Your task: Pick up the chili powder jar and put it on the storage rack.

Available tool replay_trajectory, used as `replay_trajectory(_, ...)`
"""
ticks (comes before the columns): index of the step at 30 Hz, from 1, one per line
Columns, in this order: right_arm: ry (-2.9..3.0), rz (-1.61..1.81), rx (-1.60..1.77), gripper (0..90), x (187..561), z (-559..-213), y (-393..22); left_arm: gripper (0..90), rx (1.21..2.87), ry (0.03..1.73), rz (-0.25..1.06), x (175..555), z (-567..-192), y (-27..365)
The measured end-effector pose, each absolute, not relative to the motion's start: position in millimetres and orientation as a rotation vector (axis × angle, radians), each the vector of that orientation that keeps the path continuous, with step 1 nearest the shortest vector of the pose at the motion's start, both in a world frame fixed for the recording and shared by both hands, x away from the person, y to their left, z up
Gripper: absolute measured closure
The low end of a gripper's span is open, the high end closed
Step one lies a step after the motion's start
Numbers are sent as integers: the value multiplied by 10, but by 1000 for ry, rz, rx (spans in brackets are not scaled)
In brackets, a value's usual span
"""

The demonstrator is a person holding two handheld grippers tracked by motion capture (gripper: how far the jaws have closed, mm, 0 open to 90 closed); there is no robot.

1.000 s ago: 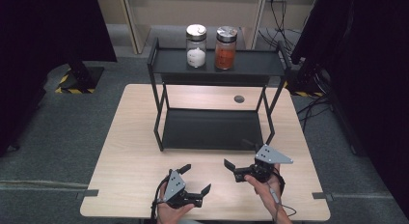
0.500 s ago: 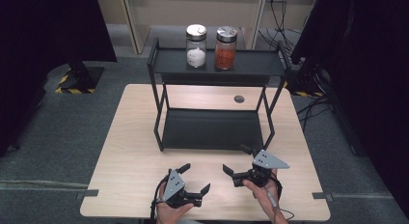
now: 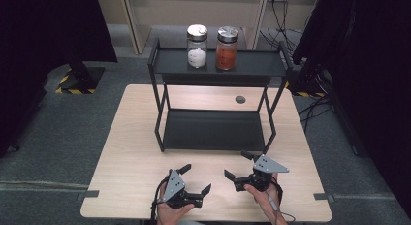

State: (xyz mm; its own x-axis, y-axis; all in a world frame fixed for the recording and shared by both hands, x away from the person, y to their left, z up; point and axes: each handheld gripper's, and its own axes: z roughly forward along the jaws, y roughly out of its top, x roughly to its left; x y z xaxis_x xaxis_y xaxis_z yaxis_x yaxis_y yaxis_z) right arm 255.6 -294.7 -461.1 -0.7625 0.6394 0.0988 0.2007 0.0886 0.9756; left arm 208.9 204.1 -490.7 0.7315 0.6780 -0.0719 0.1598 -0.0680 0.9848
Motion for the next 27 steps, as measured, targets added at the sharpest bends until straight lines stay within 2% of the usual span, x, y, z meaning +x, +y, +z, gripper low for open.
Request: replay_trajectory(27,2011,1711,846,4,2540,-4647,-2971,13,1618,685,485,2088,-4905,2037)
